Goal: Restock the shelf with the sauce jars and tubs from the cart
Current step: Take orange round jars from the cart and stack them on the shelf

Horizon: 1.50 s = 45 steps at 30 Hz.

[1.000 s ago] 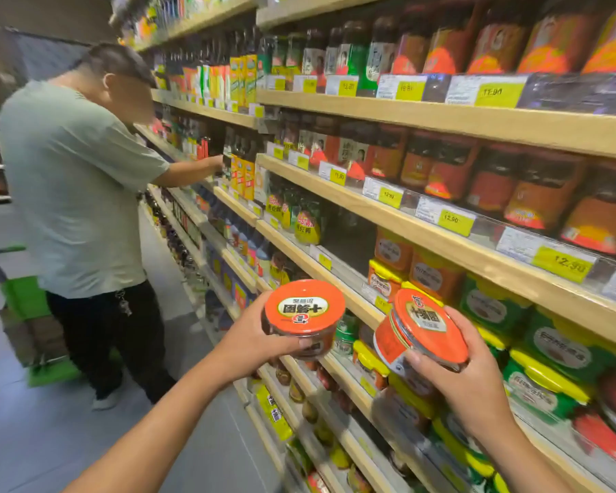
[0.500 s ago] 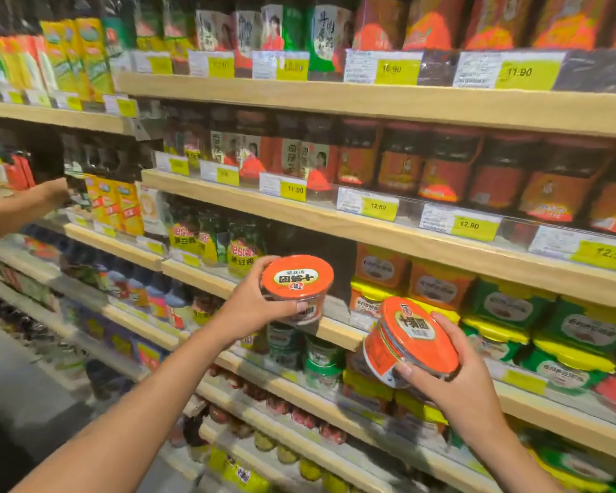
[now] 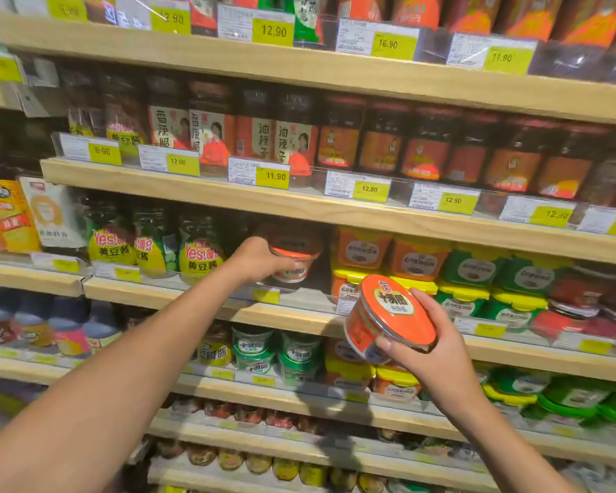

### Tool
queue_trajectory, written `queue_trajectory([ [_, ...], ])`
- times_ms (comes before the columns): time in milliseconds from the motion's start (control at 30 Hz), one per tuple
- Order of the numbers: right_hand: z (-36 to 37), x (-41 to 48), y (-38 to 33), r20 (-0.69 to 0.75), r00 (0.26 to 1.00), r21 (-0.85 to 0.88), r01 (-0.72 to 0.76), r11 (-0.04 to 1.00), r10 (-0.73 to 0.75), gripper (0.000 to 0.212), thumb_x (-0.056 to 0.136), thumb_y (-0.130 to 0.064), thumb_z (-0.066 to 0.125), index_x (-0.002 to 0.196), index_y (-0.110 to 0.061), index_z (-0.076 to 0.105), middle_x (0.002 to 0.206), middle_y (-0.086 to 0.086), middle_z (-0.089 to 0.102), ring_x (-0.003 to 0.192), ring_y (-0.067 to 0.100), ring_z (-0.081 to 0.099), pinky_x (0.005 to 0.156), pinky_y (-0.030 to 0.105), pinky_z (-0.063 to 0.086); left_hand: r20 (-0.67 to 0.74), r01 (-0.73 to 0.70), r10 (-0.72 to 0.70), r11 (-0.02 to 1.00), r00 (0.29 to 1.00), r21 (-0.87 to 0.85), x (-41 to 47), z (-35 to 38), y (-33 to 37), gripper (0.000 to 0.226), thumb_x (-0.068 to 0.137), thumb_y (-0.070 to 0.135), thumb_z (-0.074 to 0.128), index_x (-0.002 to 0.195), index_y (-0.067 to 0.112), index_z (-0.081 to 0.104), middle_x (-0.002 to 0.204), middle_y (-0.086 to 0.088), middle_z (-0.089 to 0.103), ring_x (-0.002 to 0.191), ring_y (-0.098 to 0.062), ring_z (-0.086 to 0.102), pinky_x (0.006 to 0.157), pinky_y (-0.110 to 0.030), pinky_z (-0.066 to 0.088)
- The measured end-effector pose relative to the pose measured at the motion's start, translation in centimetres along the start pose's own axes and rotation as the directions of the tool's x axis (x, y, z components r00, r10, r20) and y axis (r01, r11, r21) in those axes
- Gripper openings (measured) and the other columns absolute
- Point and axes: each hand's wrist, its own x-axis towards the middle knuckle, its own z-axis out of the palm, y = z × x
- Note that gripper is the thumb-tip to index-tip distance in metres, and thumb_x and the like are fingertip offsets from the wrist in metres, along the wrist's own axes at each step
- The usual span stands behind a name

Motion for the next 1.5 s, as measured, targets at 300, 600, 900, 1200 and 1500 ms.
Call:
queue_trajectory([
  [300,1.0,-1.6,0.6,-0.064,0.998,-0.054,0.014,0.998,-0.017,0.093,0.055,-0.044,0.089,0.137,-0.038,0.046,0.118,-0.028,0.054,0.099,-0.012,0.058,0.073,0.022,0.057,0.154,-0.027,0.012,0.995,0.988,0.094,1.5,1.6,-1.1,0.035,0.080,0.037,0.084,0.103,0.014,0.072,0.103,-0.002,0.071,0.093,-0.016,0.064,0.085,-0.027,0.050],
  [600,0.6,-2.5,1.6,-0.049,0.999,-0.068,-0.020,0.997,0.016,0.100,0.044,-0.058,0.084,0.136,-0.043,0.047,0.128,-0.020,0.055,0.105,-0.002,0.060,0.078,0.029,0.058,0.069,-0.045,0.014,0.884,0.998,0.466,3.1,2.0,-0.8,0.045,0.089,0.057,0.065,0.088,0.012,0.068,0.089,-0.003,0.066,0.084,-0.021,0.060,0.072,-0.031,0.043],
  [900,-0.1,-2.3,2.9,-0.047,0.999,-0.095,-0.015,0.995,0.010,0.098,0.043,-0.059,0.084,0.134,-0.046,0.048,0.126,-0.023,0.055,0.103,-0.008,0.058,0.069,0.016,0.056,0.041,-0.151,0.150,0.857,0.988,0.493,8.0,3.7,-1.6,0.055,0.087,0.037,0.072,0.138,0.024,0.053,0.139,-0.005,0.058,0.122,-0.029,0.058,0.103,-0.044,0.049],
  [1200,0.0,-2.4,4.1,-0.047,0.998,-0.078,-0.038,0.996,0.035,0.099,0.041,-0.057,0.084,0.132,-0.046,0.048,0.120,-0.029,0.056,0.103,-0.008,0.058,0.070,0.014,0.055,0.086,-0.197,0.177,0.874,0.980,0.445,7.1,3.0,-0.5,0.077,0.091,0.037,0.072,0.155,0.017,0.035,0.158,-0.009,0.039,0.142,-0.030,0.040,0.114,-0.037,0.035],
  [1500,1.0,-1.1,0.7,0.003,0.999,-0.100,-0.050,0.994,0.050,0.098,0.046,-0.055,0.090,0.134,-0.044,0.046,0.122,-0.026,0.053,0.099,-0.012,0.058,0.066,0.012,0.054,-0.234,-0.436,0.451,0.893,0.861,0.114,-6.8,2.6,-0.5,0.033,0.091,0.002,0.054,0.100,0.027,0.075,0.101,0.013,0.068,0.095,0.000,0.063,0.082,-0.013,0.047],
])
